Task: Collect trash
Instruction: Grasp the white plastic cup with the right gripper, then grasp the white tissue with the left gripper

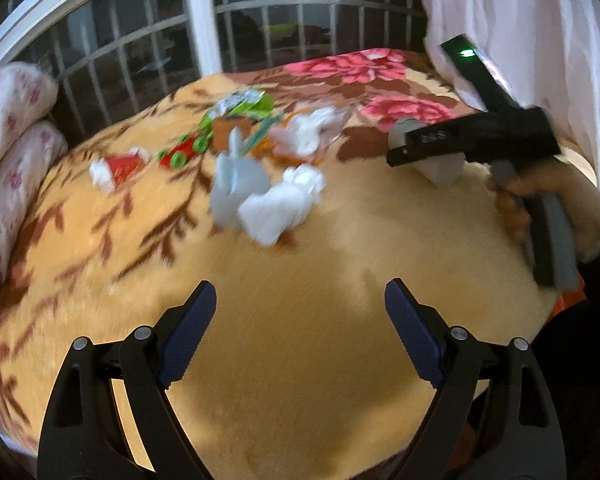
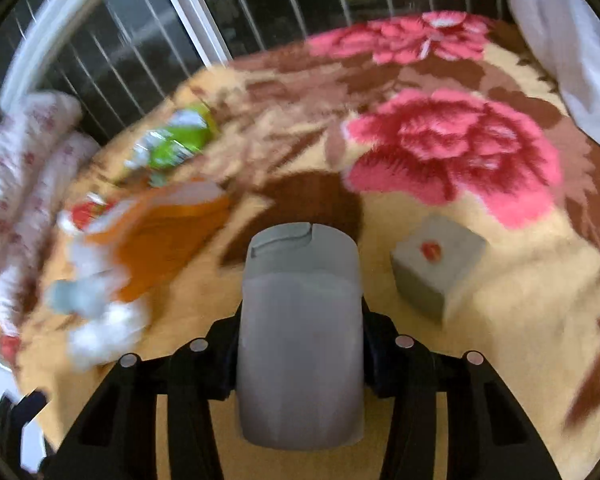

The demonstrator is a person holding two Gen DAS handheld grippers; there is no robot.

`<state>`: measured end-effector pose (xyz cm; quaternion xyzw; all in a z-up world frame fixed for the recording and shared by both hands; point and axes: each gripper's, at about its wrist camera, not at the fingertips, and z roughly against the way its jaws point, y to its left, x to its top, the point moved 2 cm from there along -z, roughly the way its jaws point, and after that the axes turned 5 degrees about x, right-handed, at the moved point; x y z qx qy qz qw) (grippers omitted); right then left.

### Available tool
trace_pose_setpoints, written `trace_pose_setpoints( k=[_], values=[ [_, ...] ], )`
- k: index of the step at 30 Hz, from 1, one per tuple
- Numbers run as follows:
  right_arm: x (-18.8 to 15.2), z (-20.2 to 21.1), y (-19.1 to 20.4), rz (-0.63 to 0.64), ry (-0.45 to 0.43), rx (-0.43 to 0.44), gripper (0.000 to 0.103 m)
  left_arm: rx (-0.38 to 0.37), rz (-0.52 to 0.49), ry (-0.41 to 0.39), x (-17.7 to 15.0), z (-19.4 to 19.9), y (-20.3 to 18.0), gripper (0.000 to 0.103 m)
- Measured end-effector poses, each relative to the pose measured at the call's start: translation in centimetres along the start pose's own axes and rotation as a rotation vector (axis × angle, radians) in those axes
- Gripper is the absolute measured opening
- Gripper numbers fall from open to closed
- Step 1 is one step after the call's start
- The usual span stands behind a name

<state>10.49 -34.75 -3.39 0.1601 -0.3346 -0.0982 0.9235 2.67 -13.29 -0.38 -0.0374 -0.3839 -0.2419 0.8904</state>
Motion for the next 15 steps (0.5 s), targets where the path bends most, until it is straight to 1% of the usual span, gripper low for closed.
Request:
trace_pose_setpoints(
  k=[4, 7, 9, 13, 15],
  values=[
    [-2.4, 5.2, 1.4, 0.055, -0.140, 0.056, 0.046, -0.020, -0.096, -0.034, 2.6, -1.1, -1.3, 0.084],
    [-3.7, 7.3, 1.4, 0.078, -0.213, 0.067, 0.046, -0.035, -0.130, -0.024, 4.3, -2.8, -1.7, 0.084],
    [-4.0, 7.6, 0.7, 0.068, -0.213, 0.066, 0.046, -0.053, -0.142, 0.010, 5.4, -4.5, -1.7, 0.084],
    [-3.6, 7.2, -1.5, 0.005, -0.187, 0.056, 0.046, -0.099, -0.150, 0.081, 6.1, -7.5, -1.5, 0.084],
    [-3.5, 7.2, -2.2, -0.016, -0.184, 0.060, 0.046, -0.094, -0.144, 0.102, 6.3, -8.7, -1.1, 0.084]
  ],
)
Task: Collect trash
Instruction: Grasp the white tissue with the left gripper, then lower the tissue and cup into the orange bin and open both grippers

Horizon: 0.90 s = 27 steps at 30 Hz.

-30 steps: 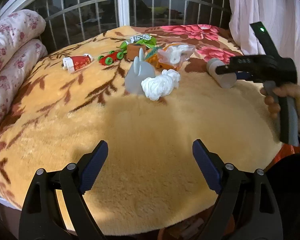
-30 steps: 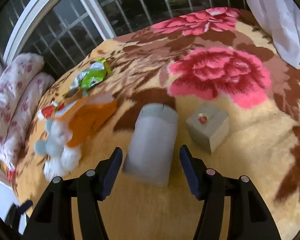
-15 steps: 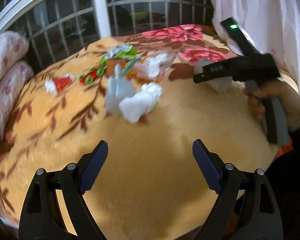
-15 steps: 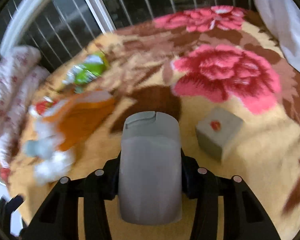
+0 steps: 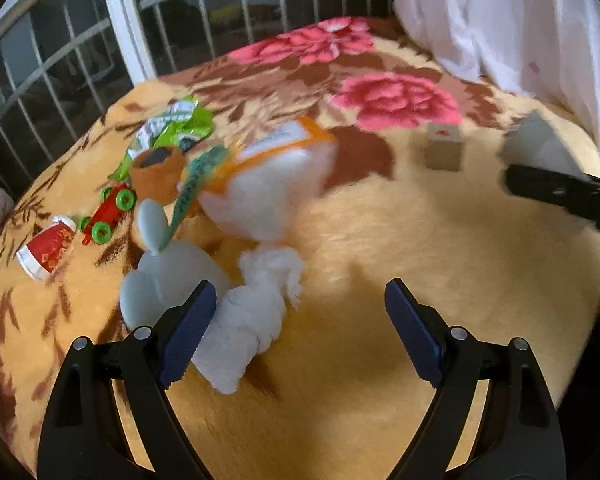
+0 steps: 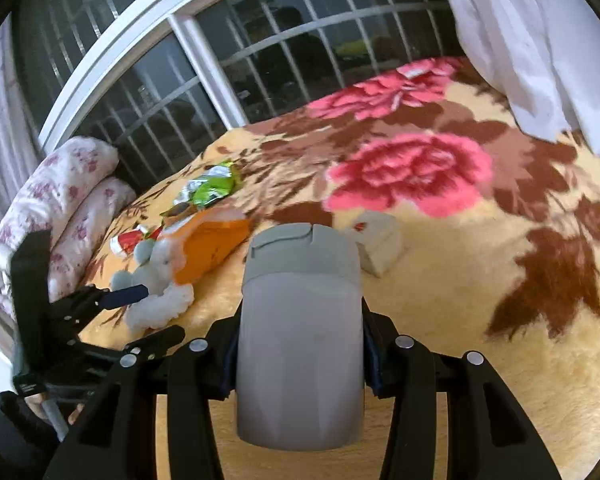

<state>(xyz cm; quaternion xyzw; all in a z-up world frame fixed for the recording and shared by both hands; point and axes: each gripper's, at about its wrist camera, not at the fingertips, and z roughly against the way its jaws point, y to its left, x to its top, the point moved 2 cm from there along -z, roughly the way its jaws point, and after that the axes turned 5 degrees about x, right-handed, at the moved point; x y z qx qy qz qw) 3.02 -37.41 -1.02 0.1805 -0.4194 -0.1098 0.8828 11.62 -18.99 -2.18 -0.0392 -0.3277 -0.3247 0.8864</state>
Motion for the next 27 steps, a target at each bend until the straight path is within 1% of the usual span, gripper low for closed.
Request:
trace_pose_setpoints(
  k=[2, 3, 5, 9, 11, 13, 15, 18, 20, 23, 24, 27],
  values=[
    [0.1, 0.3, -0.3, -0.003, -0.008, 0.002, 0.046, -0.023, 0.017, 0.013, 0.1, -0.8, 0.7, 0.082],
    [0.1, 0.4, -0.2, 0.002, -0.011, 0.002, 0.046, -0.036, 0.035, 0.019, 0.1, -1.2, 1.0, 0.078],
    [0.1, 0.4, 0.1, 0.016, -0.014, 0.010, 0.046, -0.041, 0.045, 0.031, 0.1, -1.6, 1.3, 0.074],
    [-0.1, 0.3, 0.5, 0.031, -0.008, 0.014, 0.046, -0.034, 0.014, 0.036, -0.7, -1.5, 1.1, 0.071],
    [-0.1, 0.3, 0.6, 0.028, -0.010, 0.017, 0.046, -0.027, -0.003, 0.033, -0.7, -1.7, 1.1, 0.071],
    [-0.1, 0.1, 0.8, 0.026, -0.007, 0.022, 0.046, 0.008, -0.028, 0.063, -0.6, -2.7, 0.8, 0.072],
    [-0.1, -0.2, 1.0, 0.027, -0.001, 0.025, 0.046, 0.030, -0.050, 0.076, -0.5, -3.4, 0.4, 0.074],
    [-0.2, -0.4, 1.3, 0.036, 0.003, 0.021, 0.046, -0.013, -0.006, 0.095, -0.6, -3.8, 1.3, 0.074],
    [-0.3, -0.4, 1.4, 0.039, 0.004, 0.021, 0.046, -0.039, 0.035, 0.103, -0.7, -4.0, 2.1, 0.070],
    [-0.4, -0.4, 1.4, 0.041, 0.003, 0.021, 0.046, -0.026, 0.050, 0.089, -0.9, -3.6, 2.2, 0.056],
    [-0.4, -0.4, 1.4, 0.041, 0.004, 0.021, 0.046, -0.014, 0.058, 0.078, -1.0, -3.3, 2.3, 0.046],
    [-0.4, -0.5, 1.4, 0.044, 0.005, 0.015, 0.046, 0.007, 0.096, 0.051, -1.4, -2.4, 2.4, 0.042]
  ],
)
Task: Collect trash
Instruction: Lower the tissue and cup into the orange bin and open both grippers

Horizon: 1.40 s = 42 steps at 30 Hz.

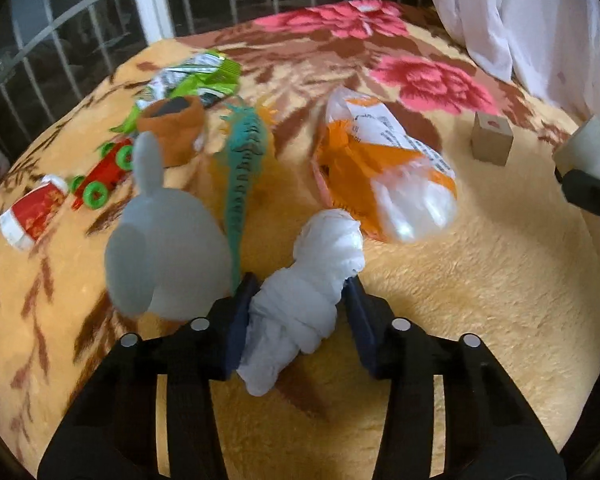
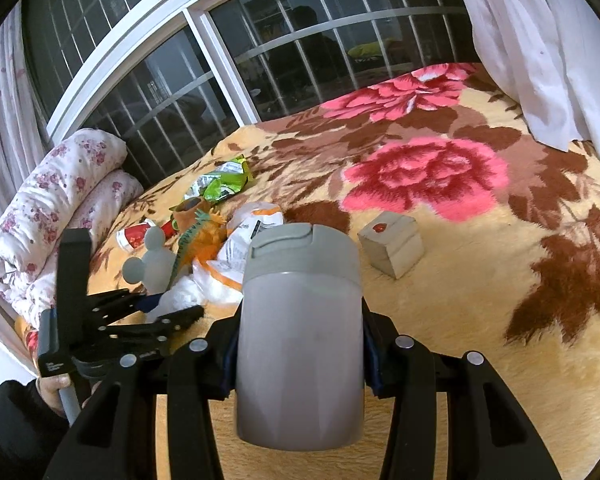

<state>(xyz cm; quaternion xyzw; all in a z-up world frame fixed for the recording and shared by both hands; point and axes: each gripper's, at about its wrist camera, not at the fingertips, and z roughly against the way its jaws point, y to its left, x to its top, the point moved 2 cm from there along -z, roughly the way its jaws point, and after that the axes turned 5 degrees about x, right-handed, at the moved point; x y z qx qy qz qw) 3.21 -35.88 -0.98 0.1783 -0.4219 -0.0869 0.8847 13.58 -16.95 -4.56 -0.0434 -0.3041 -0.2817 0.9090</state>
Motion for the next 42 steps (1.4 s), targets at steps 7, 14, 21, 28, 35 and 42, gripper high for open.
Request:
trace_pose_setpoints(
  k=[7, 14, 21, 28, 35, 42],
  values=[
    [-0.5, -0.2, 0.7, 0.049, 0.016, -0.001, 0.046, 0.088, 0.108, -0.079, -1.5, 3.8, -0.3, 0.036],
    [-2.3, 1.1, 2.9, 0.156, -0.015, 0.011, 0.046, 0.133, 0.183, -0.186, -4.9, 11.1, -1.9, 0.036],
    [-7.5, 6.5, 6.6, 0.266, -0.047, 0.075, 0.046, 0.188, 0.208, -0.204, -10.5, 15.9, -3.9, 0.036],
    [-15.1, 10.6, 8.6, 0.338, 0.063, 0.077, 0.046, 0.167, 0.170, -0.125, -17.8, 16.7, -6.9, 0.036],
    [-21.4, 9.9, 8.4, 0.340, 0.234, 0.046, 0.046, 0.075, 0.138, 0.065, -23.1, 12.6, -8.6, 0.036],
    [-25.9, 5.8, 7.6, 0.347, 0.460, -0.029, 0.047, 0.005, 0.158, 0.298, -25.6, 6.9, -9.1, 0.036]
  ],
)
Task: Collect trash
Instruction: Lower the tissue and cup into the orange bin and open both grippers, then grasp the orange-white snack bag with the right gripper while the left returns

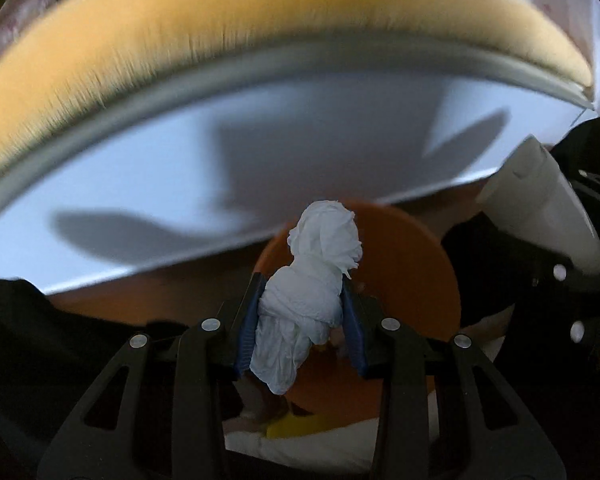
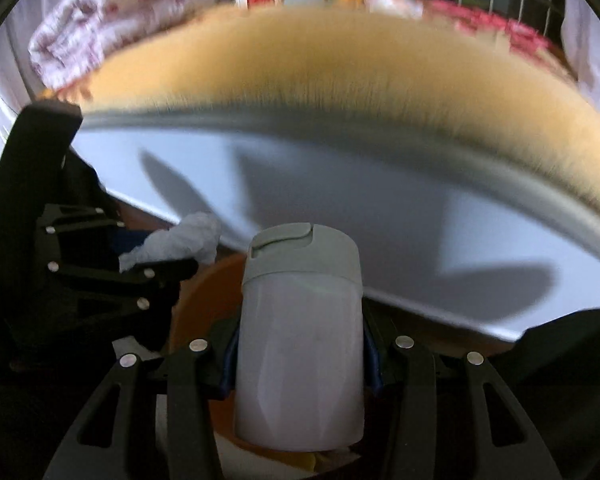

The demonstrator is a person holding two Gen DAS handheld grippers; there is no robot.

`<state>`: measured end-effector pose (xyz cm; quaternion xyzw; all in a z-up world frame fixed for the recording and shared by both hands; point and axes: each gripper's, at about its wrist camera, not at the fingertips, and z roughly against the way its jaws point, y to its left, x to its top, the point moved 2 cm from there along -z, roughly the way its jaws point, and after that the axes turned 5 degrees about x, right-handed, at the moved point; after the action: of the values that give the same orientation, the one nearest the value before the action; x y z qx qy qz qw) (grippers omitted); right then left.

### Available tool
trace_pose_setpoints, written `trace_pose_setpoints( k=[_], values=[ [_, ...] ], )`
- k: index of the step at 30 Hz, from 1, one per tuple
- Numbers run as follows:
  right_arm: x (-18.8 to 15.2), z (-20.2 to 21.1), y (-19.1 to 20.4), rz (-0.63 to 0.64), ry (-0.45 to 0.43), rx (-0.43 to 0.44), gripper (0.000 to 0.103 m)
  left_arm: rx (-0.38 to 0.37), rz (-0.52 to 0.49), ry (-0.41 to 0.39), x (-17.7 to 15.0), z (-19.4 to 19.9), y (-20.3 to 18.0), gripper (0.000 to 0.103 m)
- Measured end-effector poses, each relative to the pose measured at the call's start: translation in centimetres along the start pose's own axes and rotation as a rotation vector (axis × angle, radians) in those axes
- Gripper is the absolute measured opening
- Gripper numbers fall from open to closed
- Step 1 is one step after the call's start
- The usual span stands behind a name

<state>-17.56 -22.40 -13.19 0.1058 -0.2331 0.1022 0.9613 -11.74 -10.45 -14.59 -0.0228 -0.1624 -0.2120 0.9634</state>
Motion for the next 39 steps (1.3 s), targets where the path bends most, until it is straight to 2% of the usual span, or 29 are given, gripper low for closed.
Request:
trace_pose_setpoints(
  k=[2, 5, 10, 17, 21, 23, 24, 25, 33, 36, 39],
  values=[
    [-0.3, -1.1, -0.3, -0.018, 0.042, 0.001, 0.047, -0.018, 0.026, 0.066, 0.0, -1.6, 0.6, 0.036],
    [-0.5, -2.4, -0.8, -0.041, 0.091, 0.014, 0.046, -0.033, 0.059, 0.123, 0.0, -3.1, 1.3, 0.036],
    [-0.9, -3.7, -0.7, -0.036, 0.138, 0.027, 0.046, -0.035, 0.051, 0.160, 0.1, -4.2, 1.4, 0.036],
    [-1.4, -4.1, -0.9, -0.045, 0.154, 0.027, 0.047, -0.027, 0.046, 0.190, -0.6, -4.7, 1.7, 0.036],
    [-0.4, -4.5, -0.6, -0.047, 0.160, 0.021, 0.047, -0.025, 0.041, 0.197, -0.9, -5.0, 1.8, 0.037],
    [-0.4, -4.7, -0.8, -0.055, 0.163, 0.013, 0.052, -0.009, 0.021, 0.223, -1.1, -5.3, 1.5, 0.049],
    [-0.3, -4.7, -0.6, -0.060, 0.159, 0.008, 0.060, 0.002, 0.017, 0.234, -1.1, -5.6, 1.2, 0.070],
    [-0.2, -4.5, -0.7, -0.066, 0.147, 0.003, 0.061, 0.010, 0.016, 0.240, -1.2, -5.7, 1.2, 0.077],
    [0.5, -2.6, -1.3, -0.112, 0.077, 0.013, 0.061, -0.009, 0.063, 0.233, -1.3, -5.3, 2.1, 0.077],
    [1.5, -0.6, -1.4, -0.103, 0.024, 0.016, 0.061, -0.020, 0.073, 0.169, -0.8, -3.5, 2.4, 0.077],
    [3.5, 1.9, -1.6, -0.078, -0.044, 0.012, 0.061, -0.016, 0.070, 0.050, 0.2, -0.1, 2.9, 0.077]
  ],
)
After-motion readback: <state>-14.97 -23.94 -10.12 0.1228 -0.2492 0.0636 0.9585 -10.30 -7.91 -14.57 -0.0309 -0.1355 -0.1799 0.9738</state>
